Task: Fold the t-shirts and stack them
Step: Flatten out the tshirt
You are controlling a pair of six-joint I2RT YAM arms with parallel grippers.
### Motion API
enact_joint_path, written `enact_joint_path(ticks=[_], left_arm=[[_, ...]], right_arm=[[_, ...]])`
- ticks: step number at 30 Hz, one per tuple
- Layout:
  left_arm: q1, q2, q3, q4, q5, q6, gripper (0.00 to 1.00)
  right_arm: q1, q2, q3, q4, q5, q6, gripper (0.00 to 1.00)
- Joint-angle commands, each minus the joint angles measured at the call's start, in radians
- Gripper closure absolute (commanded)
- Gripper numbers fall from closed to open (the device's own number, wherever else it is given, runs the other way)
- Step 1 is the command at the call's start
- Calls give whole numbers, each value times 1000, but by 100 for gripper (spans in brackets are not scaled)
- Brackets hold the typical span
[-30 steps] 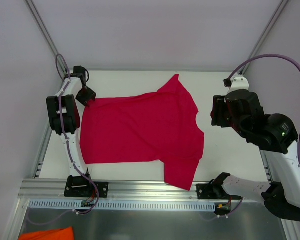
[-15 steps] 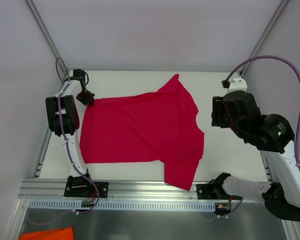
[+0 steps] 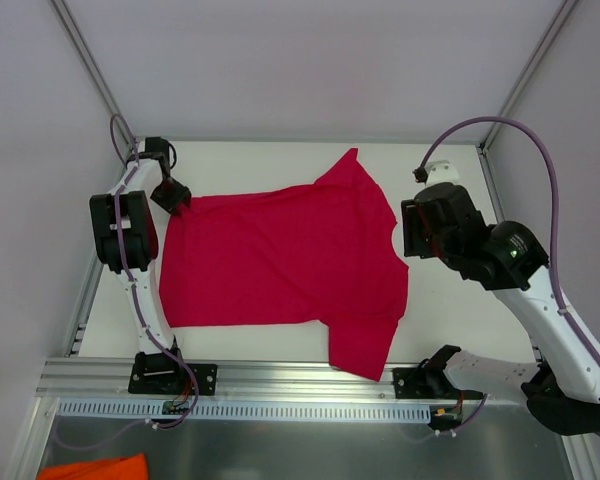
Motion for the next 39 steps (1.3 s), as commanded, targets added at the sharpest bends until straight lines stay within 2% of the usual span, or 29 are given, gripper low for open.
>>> enact_joint_path(ticks=[1,4,5,6,7,10,20,26,39], left_arm=[[4,-75,39,-36,15,16,63],[5,-76,38,-36,17,20,69],[5,-80,41,-39,17,18,77],[5,-81,38,-39,20,17,79],[7,-83,35,-39,21,12,91],[6,-84,31,-37,24,7,100],[18,-119,59,-14,-80,-49,100],[24,-142,77,79,-154,-63,100],[51,126,349,155,35,-132,99]], right_arm=[[-3,6,-21,54,-16,-6,51],[-3,9,-35,63,-13,-7,51],[-3,9,-38,66,-13,-7,51],[-4,9,-42,68,-12,-11,51],[-4,11,-45,70,-10,-9,51],[-4,12,-56,74,-12,-12,51],[-6,17,-104,99,-36,-11,51],[-3,9,-116,96,-71,-4,52],[-4,-64,-171,21,-174,66,57]])
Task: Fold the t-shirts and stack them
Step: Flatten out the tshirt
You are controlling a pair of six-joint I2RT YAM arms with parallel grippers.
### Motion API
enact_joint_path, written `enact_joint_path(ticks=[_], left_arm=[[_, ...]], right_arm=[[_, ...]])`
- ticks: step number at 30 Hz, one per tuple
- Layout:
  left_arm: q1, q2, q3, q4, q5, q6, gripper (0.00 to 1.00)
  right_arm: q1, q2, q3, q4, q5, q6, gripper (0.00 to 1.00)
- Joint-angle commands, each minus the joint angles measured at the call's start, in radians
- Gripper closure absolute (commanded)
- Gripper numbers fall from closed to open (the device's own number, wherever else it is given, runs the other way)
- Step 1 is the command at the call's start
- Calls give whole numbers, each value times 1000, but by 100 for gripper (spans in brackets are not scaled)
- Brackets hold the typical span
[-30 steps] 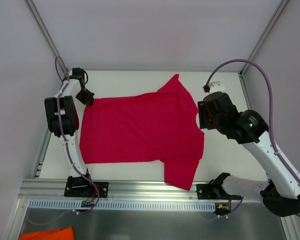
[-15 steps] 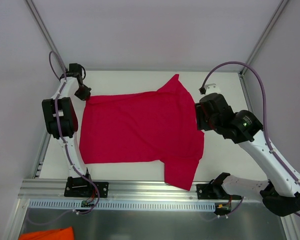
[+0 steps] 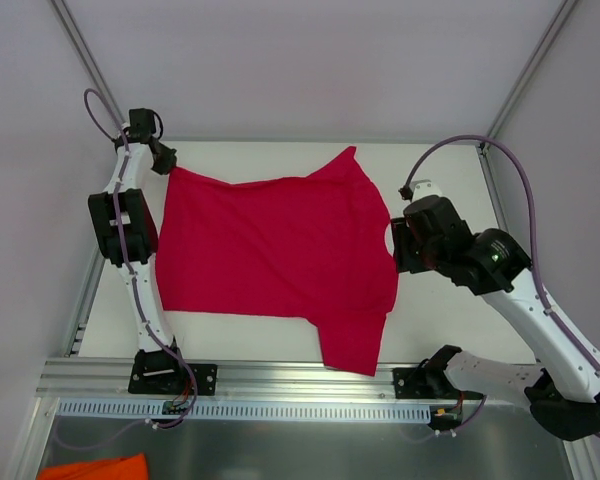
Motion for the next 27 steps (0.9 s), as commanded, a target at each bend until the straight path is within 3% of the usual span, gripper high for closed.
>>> enact_joint_path(ticks=[1,2,3,5,13,19,27], left_arm=[[15,102,87,36,60,-36,90],[18,136,115,30,80,-44,51],[21,136,124,21,80,-48,28],[24,151,115,8,81,-56,1],[24,43,12,13,52,-13,1],[18,-192,-280,119,112,-16,1],[-2,-376,-471,116,156,28,1]], right_arm=[[-4,-51,-20,-33,-42,52,57],[-4,-60,-24,-42,-56,62,57],[-2,-60,-24,-47,-60,65,57],[0,-72,-30,-58,-51,70,57],[4,-77,-66,-18,-62,62,56],[4,-29,-79,80,-71,13,56],[4,67,-76,165,-96,-50,54]])
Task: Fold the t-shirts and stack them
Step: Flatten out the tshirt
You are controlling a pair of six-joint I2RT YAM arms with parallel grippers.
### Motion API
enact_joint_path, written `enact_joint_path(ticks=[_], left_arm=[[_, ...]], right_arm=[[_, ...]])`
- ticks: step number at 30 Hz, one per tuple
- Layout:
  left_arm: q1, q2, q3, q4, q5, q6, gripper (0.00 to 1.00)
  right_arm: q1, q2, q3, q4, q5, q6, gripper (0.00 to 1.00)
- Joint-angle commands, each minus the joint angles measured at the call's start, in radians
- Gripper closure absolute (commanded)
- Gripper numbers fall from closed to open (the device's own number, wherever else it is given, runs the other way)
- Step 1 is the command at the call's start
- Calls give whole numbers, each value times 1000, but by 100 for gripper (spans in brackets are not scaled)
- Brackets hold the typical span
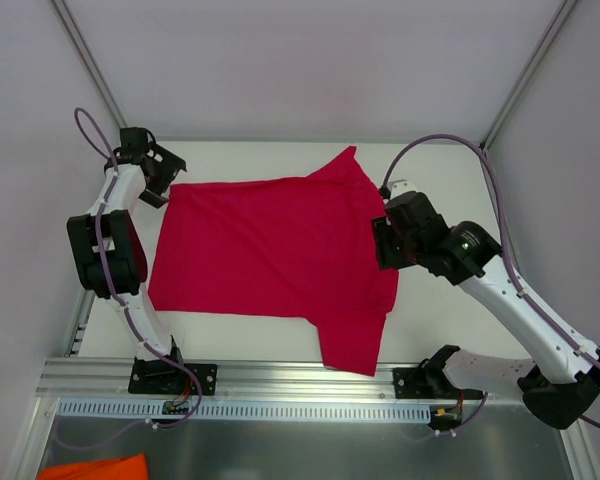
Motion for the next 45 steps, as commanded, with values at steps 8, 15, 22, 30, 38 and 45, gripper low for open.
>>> enact_joint_path(ticks=[8,15,22,30,38,45], left_arm=[[-80,-116,-258,96,220,16,1],[-173,-45,-261,95,290,27,1],[-245,-59,-298,81,280,45,1],[-256,65,-92,116,303,73,2],[-255,309,381,-39,248,64,1],[-255,380,417,-67,228,50,1]], right_arm=[[3,29,-30,106,-62,-47,50],[-4,58,-36,121,-130,-49,48],[-7,123,-43,133,-177,-34,49],[-5,97,-59,129,-197,-49,49],[-7,31,-114,113,-187,-34,50],[-7,-27,-131,70,-127,-10,49]])
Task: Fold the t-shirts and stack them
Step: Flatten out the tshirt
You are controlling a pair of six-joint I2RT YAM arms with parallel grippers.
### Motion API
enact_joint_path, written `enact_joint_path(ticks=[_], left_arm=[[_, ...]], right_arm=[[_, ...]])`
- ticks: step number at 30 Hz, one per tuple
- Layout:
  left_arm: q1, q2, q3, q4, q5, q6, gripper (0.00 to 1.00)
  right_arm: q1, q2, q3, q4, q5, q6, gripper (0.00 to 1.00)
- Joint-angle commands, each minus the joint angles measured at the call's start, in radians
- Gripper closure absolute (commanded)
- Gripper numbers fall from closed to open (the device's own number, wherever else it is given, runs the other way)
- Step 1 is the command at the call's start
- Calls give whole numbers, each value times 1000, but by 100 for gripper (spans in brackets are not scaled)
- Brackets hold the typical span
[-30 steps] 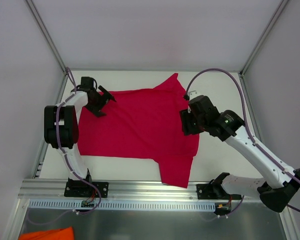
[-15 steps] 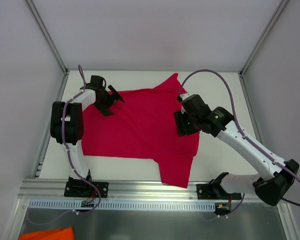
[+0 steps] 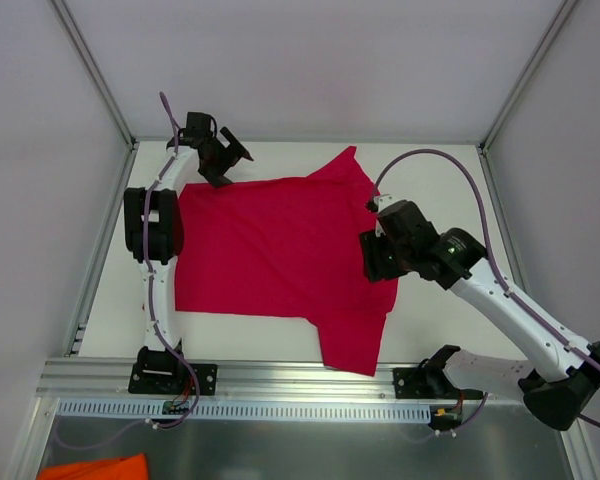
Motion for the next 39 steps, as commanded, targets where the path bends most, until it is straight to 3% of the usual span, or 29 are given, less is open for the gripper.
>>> enact_joint_path(ticks=[1,12,25,39], left_arm=[[-4,-10,-34,-47,-31,5,1],[1,-32,-89,-53,-122,28,2],[25,73,26,-55,-159,58,2],[105,108,34,134,-87,-4,1]], right_arm=[[-3,-45,-13,-30,46,23,49],[-5,-45,-15,-22,40,41,50],[-5,-132,-79,-39,39,97,49],[-5,-172,-93,-71,37,121,50]])
